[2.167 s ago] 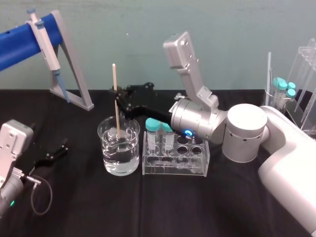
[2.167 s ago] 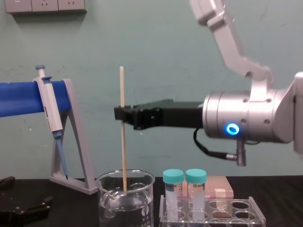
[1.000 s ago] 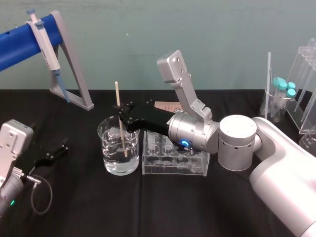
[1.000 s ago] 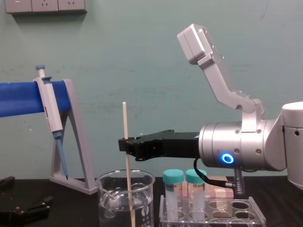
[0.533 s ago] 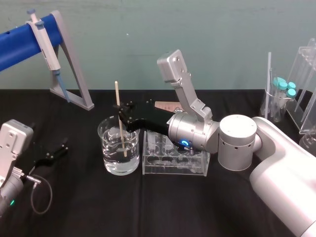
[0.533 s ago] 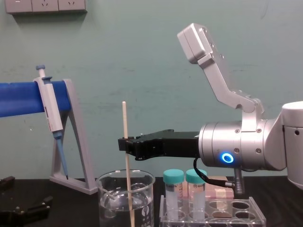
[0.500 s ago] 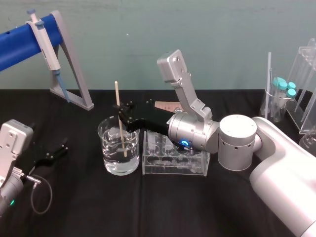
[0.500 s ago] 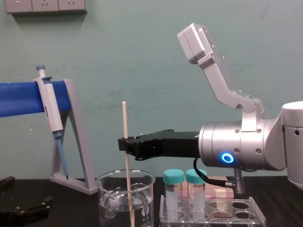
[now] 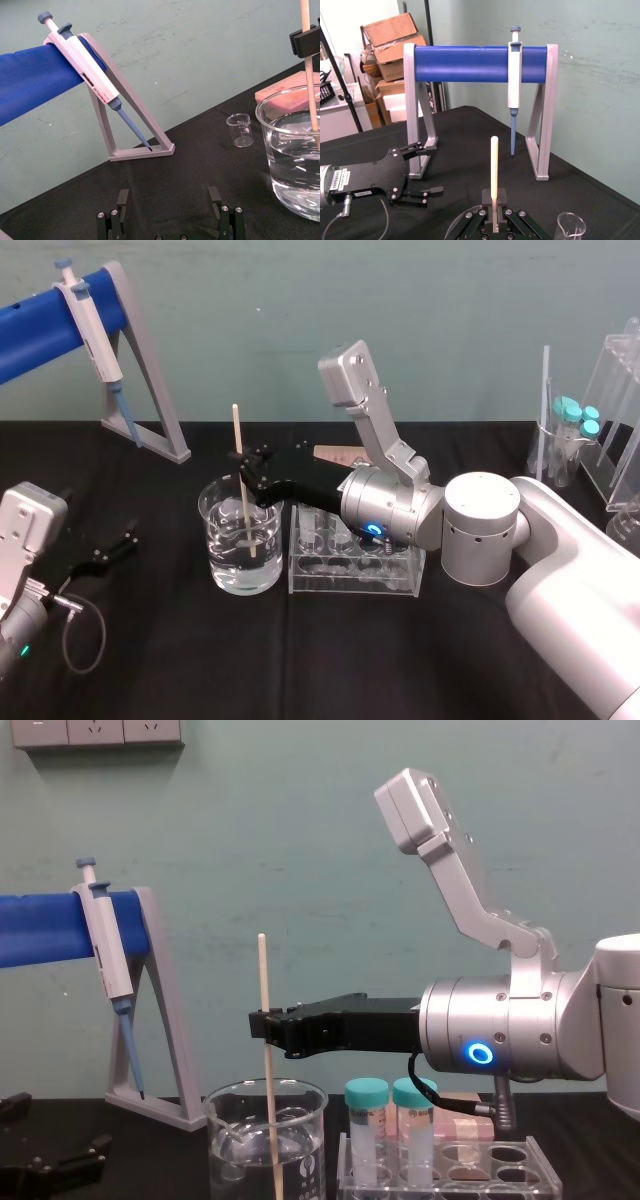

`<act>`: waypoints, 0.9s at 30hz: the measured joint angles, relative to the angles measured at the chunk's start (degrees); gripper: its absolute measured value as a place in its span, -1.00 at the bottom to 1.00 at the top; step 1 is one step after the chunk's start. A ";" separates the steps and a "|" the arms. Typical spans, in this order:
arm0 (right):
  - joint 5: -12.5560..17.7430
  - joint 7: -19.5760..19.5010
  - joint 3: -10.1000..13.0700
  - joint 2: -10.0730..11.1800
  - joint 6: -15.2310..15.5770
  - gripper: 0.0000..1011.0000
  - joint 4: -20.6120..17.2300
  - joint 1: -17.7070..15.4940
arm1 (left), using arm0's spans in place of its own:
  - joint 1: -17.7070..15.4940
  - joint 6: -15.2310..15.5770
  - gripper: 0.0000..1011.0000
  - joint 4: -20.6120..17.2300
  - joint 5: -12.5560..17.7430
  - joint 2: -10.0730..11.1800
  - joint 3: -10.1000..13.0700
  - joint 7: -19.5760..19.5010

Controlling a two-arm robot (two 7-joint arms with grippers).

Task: Hold the thermometer with one hand and immerse one end into the beaker, then reinsert it into the test tube rack.

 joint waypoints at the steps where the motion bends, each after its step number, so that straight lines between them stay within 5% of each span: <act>1: 0.00 0.00 0.00 0.00 0.00 -0.90 0.00 0.00 | 0.00 0.00 0.99 0.00 0.00 0.00 0.00 0.00; 27: -0.01 0.00 0.00 0.00 0.00 -0.90 0.00 0.00 | 0.00 0.00 0.99 0.00 0.00 0.00 0.00 0.00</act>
